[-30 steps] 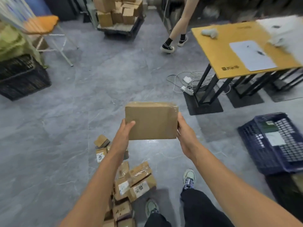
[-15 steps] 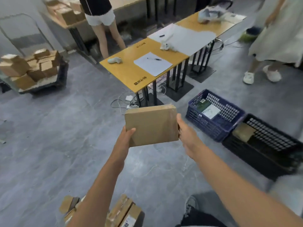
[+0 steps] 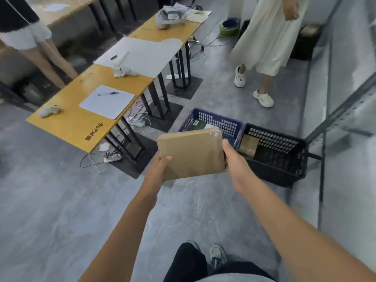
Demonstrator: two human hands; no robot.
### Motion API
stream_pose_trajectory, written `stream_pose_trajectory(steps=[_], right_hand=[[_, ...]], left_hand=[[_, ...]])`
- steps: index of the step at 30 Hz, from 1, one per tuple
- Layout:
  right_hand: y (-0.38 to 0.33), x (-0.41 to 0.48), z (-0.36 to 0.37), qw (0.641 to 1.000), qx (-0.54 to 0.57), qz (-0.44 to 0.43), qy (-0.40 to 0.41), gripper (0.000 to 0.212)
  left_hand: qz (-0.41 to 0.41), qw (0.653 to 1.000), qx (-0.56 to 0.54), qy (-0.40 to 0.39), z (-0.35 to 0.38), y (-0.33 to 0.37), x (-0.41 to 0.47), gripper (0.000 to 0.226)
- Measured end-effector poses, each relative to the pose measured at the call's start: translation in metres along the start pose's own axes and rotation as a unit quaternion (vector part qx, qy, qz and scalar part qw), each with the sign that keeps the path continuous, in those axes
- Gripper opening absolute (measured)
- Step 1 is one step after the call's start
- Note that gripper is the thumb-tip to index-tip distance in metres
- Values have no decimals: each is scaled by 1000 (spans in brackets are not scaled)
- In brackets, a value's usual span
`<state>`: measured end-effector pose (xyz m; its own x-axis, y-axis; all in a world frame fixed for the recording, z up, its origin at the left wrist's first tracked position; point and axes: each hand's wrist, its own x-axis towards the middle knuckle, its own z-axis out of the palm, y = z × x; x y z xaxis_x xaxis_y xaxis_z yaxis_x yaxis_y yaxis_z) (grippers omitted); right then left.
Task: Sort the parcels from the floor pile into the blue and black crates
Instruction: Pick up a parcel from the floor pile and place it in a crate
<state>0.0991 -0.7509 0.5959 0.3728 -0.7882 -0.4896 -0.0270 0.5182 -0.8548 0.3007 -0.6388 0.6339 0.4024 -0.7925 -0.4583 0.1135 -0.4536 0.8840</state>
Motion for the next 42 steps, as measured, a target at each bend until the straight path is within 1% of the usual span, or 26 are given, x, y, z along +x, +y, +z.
stream_pose_trajectory(steps=[1, 3, 4, 5, 8, 10, 13, 14, 15, 16, 18, 19, 21, 24, 29, 30, 32, 33, 35, 36, 37, 39, 40, 42], right_hand=[[-2, 5, -11, 1000, 10, -1, 9, 72], [-7, 13, -30, 999, 34, -3, 30, 99], [-8, 19, -40, 998, 43, -3, 43, 108], [-9, 27, -50, 997, 52, -1, 55, 110], [-18, 50, -75, 994, 66, -6, 90, 109], [-26, 70, -90, 990, 74, 0, 123, 104], [-34, 106, -106, 984, 78, 24, 160, 113], [-41, 116, -108, 982, 73, 32, 170, 113], [-47, 125, -111, 980, 72, 36, 180, 107], [-53, 134, -115, 979, 69, 35, 190, 95], [-62, 150, -126, 972, 69, 37, 220, 71], [-63, 157, -133, 969, 67, 47, 235, 67], [-67, 167, -146, 964, 66, 72, 249, 68], [-74, 183, -170, 953, 84, 90, 277, 68], [-89, 215, -222, 947, 65, 97, 299, 31], [-91, 222, -235, 946, 59, 100, 301, 33], [-93, 240, -266, 947, 47, 113, 296, 52], [-92, 250, -283, 947, 47, 117, 294, 58], [-88, 272, -322, 945, 44, 128, 299, 69], [-89, 280, -340, 943, 31, 135, 303, 70], [-89, 290, -361, 943, 25, 137, 302, 63], [-87, 309, -399, 946, -4, 151, 288, 41], [-87, 320, -417, 947, -22, 152, 283, 37], [-77, 346, -455, 947, -77, 152, 271, 46]], left_hand=[[0, 1000, 7, -13, 10, 3, 12, 27], [-4, 999, 20, -36, 31, 12, 34, 30], [-9, 998, 27, -48, 42, 16, 46, 30], [-14, 998, 33, -61, 51, 19, 58, 29], [-22, 994, 46, -99, 80, 31, 99, 18], [-30, 991, 54, -120, 96, 35, 134, 22], [-51, 986, 62, -149, 117, 41, 187, 29], [-64, 983, 62, -158, 123, 44, 203, 30], [-75, 981, 64, -168, 129, 46, 218, 33], [-82, 978, 67, -177, 136, 49, 231, 36], [-90, 972, 78, -200, 150, 57, 256, 31], [-96, 969, 86, -210, 157, 61, 267, 26], [-107, 962, 102, -228, 174, 69, 285, 19], [-121, 954, 112, -249, 205, 78, 308, 21], [-138, 950, 127, -251, 267, 76, 342, 30], [-142, 949, 131, -249, 281, 73, 348, 31], [-151, 950, 125, -244, 311, 66, 358, 32], [-157, 950, 122, -240, 327, 61, 364, 36], [-177, 951, 116, -225, 365, 51, 377, 53], [-191, 951, 112, -217, 384, 45, 382, 58], [-207, 950, 101, -211, 405, 38, 388, 55], [-249, 945, 72, -198, 443, 22, 399, 41], [-267, 942, 60, -194, 462, 14, 404, 39], [-300, 936, 36, -181, 495, -4, 416, 45]])
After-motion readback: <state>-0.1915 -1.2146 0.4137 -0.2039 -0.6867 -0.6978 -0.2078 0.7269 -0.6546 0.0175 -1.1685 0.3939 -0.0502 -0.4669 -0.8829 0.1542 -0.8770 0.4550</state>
